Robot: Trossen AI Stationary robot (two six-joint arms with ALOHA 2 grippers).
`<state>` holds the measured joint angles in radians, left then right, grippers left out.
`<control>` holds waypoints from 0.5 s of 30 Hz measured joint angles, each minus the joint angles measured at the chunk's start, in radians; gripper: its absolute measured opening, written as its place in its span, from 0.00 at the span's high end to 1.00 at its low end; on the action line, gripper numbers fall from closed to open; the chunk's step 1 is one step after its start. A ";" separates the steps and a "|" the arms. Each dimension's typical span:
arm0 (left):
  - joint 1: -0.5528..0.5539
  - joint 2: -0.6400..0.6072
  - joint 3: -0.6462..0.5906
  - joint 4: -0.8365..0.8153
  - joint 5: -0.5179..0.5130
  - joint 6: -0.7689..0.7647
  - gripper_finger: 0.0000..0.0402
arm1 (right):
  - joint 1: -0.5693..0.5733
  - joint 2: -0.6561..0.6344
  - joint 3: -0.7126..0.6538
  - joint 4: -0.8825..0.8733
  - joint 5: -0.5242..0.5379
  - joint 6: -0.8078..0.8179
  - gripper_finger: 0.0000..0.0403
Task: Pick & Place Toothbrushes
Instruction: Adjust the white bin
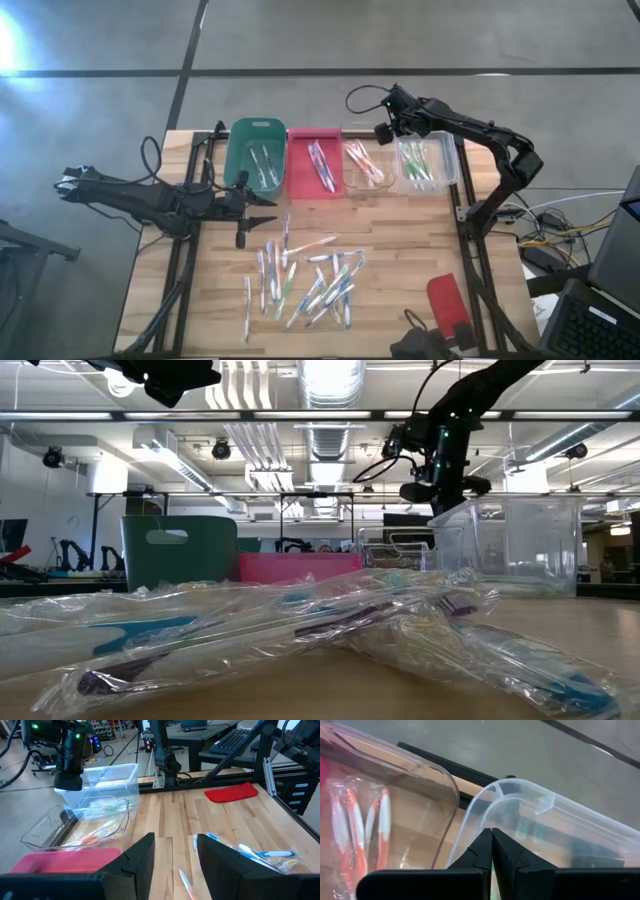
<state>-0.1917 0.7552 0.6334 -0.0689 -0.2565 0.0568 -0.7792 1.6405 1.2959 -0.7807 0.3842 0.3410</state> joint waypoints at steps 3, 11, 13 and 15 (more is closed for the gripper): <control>0.000 0.000 0.000 0.000 0.000 0.000 0.62 | 0.000 0.000 0.000 0.003 0.000 -0.004 0.98; 0.000 0.000 0.000 0.000 0.000 0.000 0.62 | 0.000 -0.003 0.004 0.003 0.001 -0.012 0.98; 0.000 0.000 0.000 0.000 0.000 0.000 0.62 | 0.000 -0.015 0.004 0.002 0.000 -0.017 0.98; 0.000 0.000 0.000 0.000 0.000 0.001 0.62 | 0.000 -0.036 0.011 -0.007 0.000 -0.027 0.98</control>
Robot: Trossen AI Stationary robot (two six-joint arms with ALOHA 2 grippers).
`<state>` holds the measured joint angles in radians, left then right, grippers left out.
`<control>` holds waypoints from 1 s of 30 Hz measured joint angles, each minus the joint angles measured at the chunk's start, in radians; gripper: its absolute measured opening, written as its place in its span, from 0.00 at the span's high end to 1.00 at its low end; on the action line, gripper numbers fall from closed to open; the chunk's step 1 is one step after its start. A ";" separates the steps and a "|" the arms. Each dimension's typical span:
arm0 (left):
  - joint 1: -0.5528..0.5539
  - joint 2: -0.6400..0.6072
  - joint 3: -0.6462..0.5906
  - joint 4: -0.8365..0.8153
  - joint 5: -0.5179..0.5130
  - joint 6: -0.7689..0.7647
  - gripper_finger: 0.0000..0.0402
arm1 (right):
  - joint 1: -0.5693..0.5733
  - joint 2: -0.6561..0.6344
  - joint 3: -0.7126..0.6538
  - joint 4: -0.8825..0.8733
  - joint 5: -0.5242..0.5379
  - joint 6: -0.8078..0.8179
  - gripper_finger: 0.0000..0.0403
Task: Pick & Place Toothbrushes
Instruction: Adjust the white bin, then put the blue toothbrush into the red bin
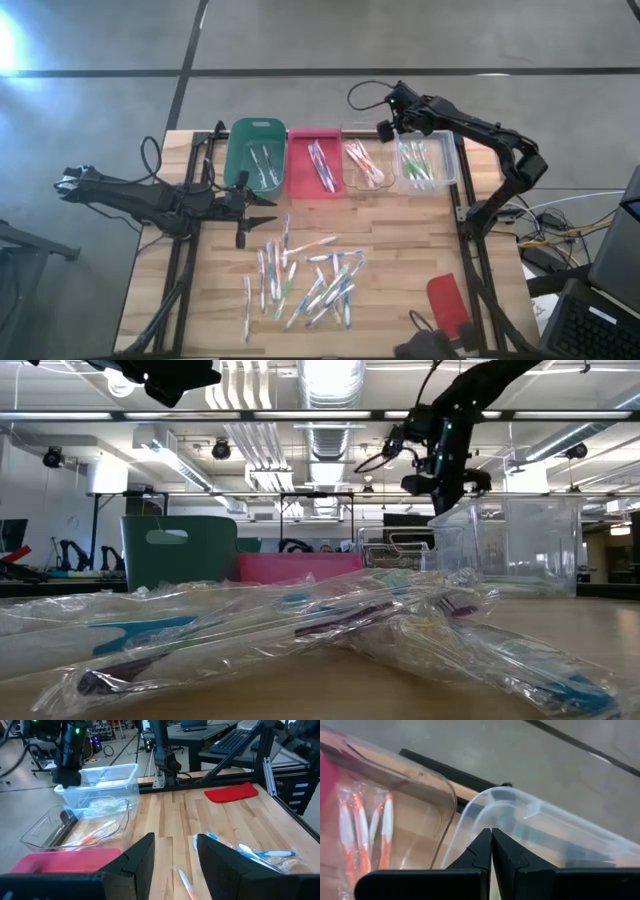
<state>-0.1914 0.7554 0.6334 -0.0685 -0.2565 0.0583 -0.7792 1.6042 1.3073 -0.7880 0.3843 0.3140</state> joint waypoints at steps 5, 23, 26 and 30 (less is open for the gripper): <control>0.000 0.000 0.000 0.000 0.000 0.027 0.62 | 0.000 -0.064 0.068 -0.101 0.008 0.002 0.98; 0.000 0.000 0.000 0.000 0.000 0.028 0.62 | 0.216 -0.374 0.121 -0.211 0.008 0.005 0.98; 0.000 0.000 0.000 0.000 0.000 0.028 0.62 | 0.282 -0.408 0.127 -0.210 0.009 -0.013 0.98; 0.000 0.000 0.000 0.000 0.000 0.020 0.62 | 0.383 -0.441 0.137 -0.210 0.009 -0.063 0.98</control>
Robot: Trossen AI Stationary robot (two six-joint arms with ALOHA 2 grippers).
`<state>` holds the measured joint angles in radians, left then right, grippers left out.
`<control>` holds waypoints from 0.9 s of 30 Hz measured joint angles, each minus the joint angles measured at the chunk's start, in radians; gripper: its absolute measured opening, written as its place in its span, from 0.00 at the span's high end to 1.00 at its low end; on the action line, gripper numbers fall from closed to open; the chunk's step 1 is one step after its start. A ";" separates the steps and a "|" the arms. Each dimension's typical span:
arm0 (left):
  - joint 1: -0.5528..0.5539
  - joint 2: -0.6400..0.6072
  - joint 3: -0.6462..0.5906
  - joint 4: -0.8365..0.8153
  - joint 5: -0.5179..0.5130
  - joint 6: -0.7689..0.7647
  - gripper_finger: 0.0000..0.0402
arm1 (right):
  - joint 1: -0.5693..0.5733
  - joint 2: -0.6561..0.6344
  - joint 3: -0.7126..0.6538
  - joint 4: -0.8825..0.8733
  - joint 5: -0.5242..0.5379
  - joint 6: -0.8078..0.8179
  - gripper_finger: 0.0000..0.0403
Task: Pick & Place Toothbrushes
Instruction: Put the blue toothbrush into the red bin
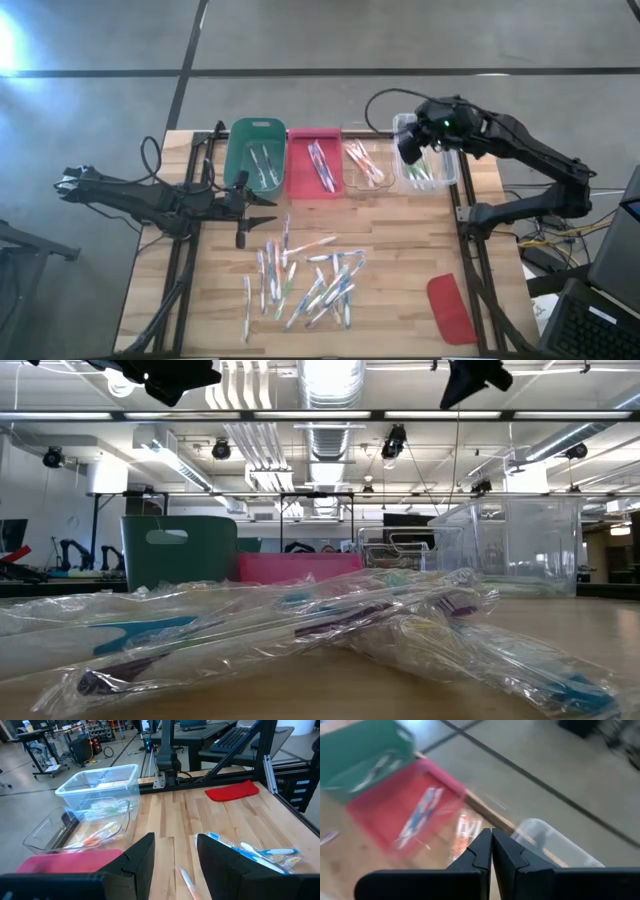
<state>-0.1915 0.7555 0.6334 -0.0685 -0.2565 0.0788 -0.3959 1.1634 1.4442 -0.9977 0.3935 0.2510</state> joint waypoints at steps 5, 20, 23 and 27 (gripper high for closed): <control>0.000 0.000 0.000 0.000 0.000 -0.002 0.62 | 0.155 -0.027 0.002 -0.001 0.002 -0.043 0.98; 0.000 0.000 0.000 -0.003 0.000 -0.213 0.62 | 0.699 -0.014 0.002 -0.041 0.196 -0.044 0.98; 0.000 0.009 0.001 -0.018 0.001 -0.293 0.62 | 0.784 -0.003 -0.002 -0.059 0.208 -0.028 0.98; -0.024 0.047 0.001 -0.063 0.004 -0.379 0.63 | 0.862 0.004 -0.007 -0.083 0.214 0.020 0.98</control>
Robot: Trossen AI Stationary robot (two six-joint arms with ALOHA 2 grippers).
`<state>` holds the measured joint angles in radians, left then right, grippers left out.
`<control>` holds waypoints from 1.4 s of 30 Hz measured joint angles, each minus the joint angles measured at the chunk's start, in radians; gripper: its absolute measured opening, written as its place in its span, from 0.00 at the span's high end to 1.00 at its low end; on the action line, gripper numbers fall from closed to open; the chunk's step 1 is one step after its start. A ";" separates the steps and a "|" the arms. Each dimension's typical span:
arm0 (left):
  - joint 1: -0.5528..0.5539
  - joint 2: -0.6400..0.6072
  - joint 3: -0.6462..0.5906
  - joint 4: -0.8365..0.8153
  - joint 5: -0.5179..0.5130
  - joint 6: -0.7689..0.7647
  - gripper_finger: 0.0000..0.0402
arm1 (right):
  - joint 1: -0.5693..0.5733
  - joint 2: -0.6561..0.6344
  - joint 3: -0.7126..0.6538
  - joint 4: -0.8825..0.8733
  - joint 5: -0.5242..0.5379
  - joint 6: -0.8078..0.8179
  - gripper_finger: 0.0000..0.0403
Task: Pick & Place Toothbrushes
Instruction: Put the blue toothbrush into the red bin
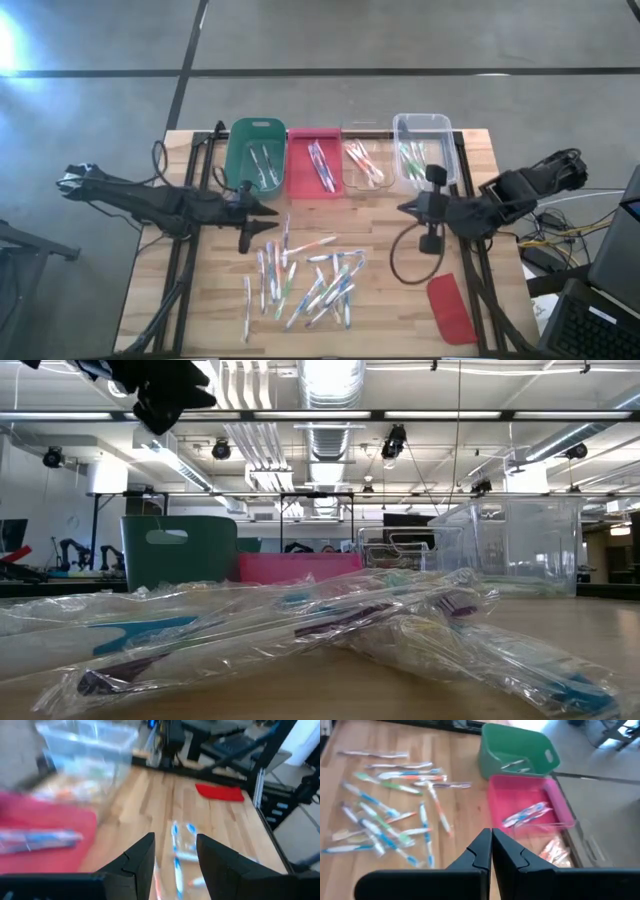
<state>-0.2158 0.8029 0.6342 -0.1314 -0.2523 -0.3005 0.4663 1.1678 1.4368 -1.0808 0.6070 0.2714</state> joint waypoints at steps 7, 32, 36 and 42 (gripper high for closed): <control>-0.099 0.193 0.002 -0.002 -0.092 -0.227 0.71 | 0.042 0.001 -0.012 -0.075 0.079 0.024 0.98; -0.357 0.763 0.599 -0.738 0.019 0.090 0.93 | 0.039 0.002 -0.020 -0.173 0.130 0.140 0.98; -0.357 0.808 0.609 -0.751 0.063 0.502 0.93 | 0.039 0.002 -0.026 -0.172 0.129 0.139 0.98; -0.356 0.857 0.609 -0.748 0.030 0.542 0.93 | 0.039 0.002 -0.047 -0.174 0.129 0.136 0.98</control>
<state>-0.5716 1.6595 1.2430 -0.8798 -0.2221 0.2411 0.5056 1.1702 1.3896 -1.2544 0.7364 0.4076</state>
